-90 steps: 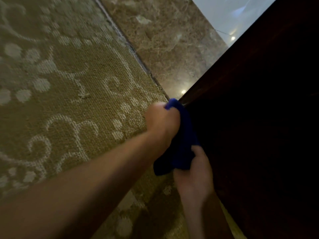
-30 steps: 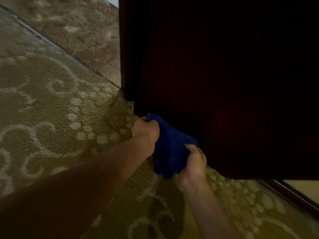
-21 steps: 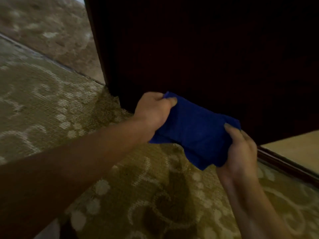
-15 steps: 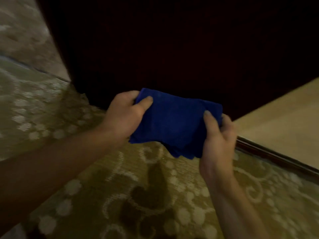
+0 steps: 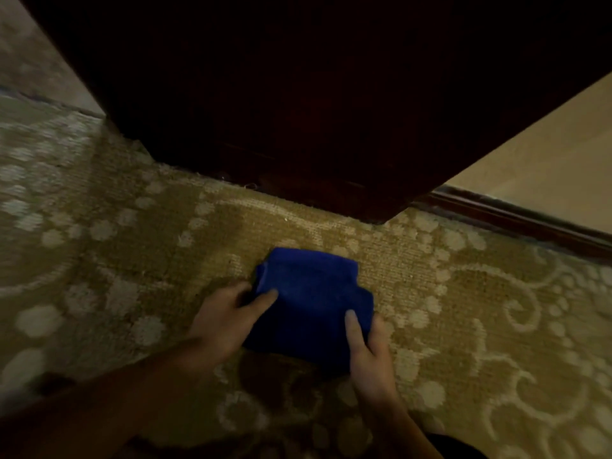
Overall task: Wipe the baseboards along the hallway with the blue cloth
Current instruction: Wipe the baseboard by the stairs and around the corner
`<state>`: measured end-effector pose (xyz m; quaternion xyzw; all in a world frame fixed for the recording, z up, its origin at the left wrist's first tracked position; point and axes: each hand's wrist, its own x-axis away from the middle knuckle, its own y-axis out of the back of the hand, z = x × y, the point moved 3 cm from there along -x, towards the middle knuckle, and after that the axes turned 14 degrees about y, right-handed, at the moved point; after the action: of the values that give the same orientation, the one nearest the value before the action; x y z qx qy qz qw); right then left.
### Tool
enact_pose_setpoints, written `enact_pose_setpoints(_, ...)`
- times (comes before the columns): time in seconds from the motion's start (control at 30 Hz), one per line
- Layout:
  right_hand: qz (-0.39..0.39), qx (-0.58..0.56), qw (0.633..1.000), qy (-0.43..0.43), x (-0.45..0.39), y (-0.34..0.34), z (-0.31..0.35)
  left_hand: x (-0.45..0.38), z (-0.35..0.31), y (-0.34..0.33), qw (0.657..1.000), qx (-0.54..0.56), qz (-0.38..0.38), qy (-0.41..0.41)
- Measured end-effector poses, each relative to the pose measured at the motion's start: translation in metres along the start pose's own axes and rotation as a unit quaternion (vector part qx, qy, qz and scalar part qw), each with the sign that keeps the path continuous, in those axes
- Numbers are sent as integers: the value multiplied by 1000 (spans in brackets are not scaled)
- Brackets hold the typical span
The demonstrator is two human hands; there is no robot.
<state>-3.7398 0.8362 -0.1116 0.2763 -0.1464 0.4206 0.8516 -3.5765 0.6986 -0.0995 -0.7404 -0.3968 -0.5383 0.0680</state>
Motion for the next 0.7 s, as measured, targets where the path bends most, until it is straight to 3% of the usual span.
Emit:
enact_pose_setpoints(0.1, -4, 12, 1000, -28, -6, -7, -4, -12, -5, -1, 997, -50, -46, -32)
enact_pose_setpoints(0.23, -27, -87, 994, -55, -14, -11, 6, -16, -9, -5, 974, -152, -152, -68)
enact_pose_setpoints(0.33, -31, -35, 997, -65, -17, -10, 7, -7, -12, -9, 960, -184, -196, -76)
enact_pose_setpoints(0.53, -7, -84, 992, -93, -19, 3, 12, -5, -12, -8, 982, -144, -122, -34)
enact_pose_setpoints(0.7, -10, -30, 997, -75, -21, -3, 17, -5, -10, 6, 995, -83, -22, 58)
